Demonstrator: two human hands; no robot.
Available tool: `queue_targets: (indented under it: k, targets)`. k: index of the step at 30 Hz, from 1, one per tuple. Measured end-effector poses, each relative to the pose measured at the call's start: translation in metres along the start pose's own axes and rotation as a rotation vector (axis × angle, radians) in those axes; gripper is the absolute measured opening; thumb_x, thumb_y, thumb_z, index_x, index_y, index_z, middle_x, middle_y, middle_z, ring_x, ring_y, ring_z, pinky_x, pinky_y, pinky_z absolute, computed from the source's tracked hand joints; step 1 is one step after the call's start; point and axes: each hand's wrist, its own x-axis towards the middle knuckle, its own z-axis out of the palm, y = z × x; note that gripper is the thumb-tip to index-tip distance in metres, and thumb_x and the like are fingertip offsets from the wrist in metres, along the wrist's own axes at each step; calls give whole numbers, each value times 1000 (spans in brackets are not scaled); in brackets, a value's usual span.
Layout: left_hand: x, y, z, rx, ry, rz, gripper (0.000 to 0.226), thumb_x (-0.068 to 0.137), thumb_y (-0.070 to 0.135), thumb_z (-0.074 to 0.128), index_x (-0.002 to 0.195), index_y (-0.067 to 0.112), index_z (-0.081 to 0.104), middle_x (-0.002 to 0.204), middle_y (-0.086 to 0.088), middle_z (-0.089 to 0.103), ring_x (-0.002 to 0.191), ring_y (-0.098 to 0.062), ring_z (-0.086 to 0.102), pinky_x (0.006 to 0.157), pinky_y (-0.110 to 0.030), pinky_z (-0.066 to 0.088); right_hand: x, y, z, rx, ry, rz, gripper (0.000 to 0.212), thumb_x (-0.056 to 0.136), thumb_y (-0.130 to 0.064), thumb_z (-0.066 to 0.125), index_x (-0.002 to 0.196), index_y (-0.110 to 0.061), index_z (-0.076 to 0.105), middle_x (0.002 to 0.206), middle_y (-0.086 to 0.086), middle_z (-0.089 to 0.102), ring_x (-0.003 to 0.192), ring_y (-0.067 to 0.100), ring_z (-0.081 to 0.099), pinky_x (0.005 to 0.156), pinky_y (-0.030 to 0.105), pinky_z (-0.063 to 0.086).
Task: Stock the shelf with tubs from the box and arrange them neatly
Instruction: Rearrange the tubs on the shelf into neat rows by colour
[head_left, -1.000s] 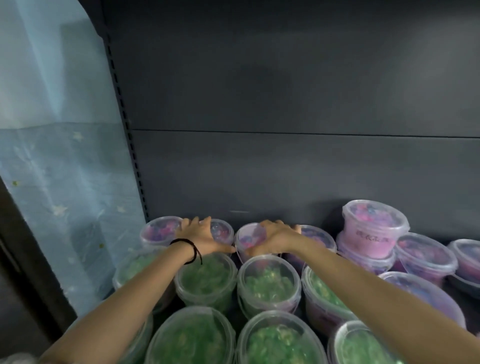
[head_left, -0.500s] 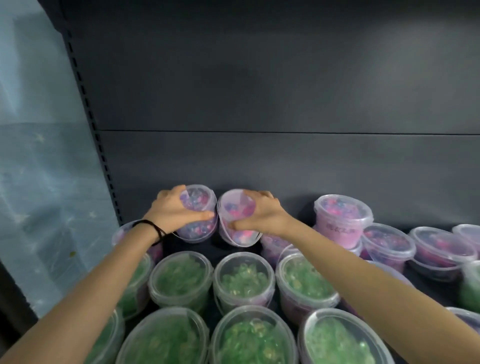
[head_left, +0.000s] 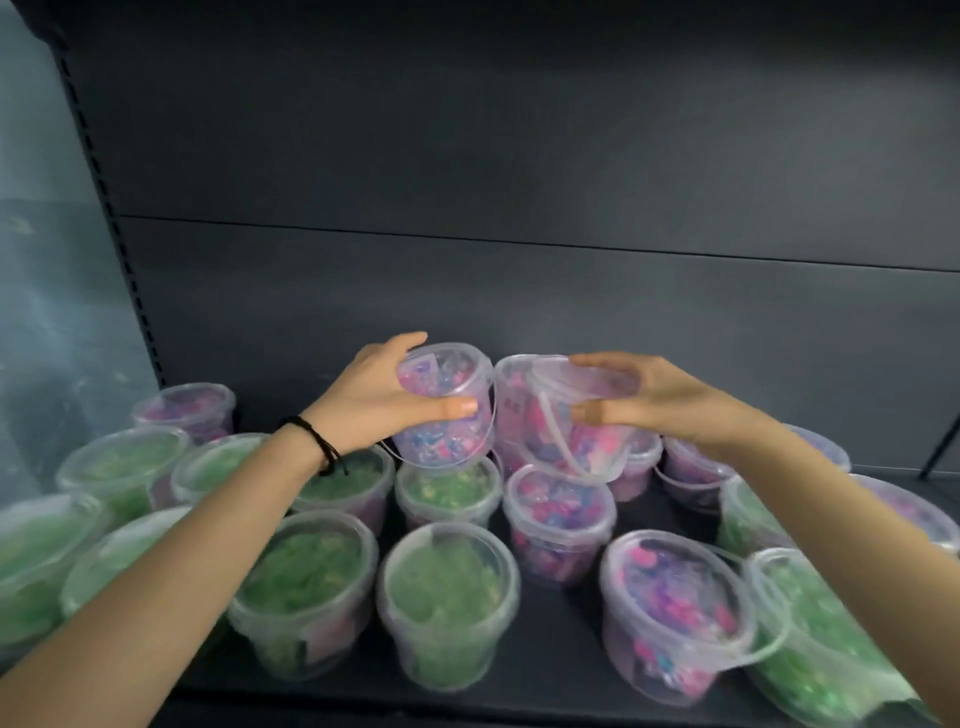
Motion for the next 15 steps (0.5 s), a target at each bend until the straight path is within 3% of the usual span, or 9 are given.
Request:
queue_targets:
  k: [4,8,12,15]
  targets:
    - [-7,36,48,-24,-30,37,110,52,66,81,144,31,33,145,1,31,131,-11,36,99,-22,29,-16,45,-34,-180,2,80,77,69,-44,82,137,-31,49,136,-7,48,124,9,44,99,22,34]
    - [-6,59,89,24,-75,64,104,51,67,78,141,35,36,141,0,34,130,-12,37,97,-20,29,-15,85,-36,-347,23,185,104,40,-71,68,137,-40,45,142,2,40,133,21,38,106,34,39]
    - [-1,68,116,93,-110,44,99,65,55,79,146,29,29,148,-3,25,137,-17,29,99,-20,25,-10,107,-16,-398,-19,164,90,63,-58,78,142,-36,40,144,4,36,136,22,35,108,31,31]
    - [0,69,122,133,-112,30,101,64,58,78,146,30,28,150,-2,23,137,-18,29,104,-27,29,-7,122,-1,-347,-95,156,88,66,-55,77,143,-38,37,143,1,30,135,20,35,104,30,34]
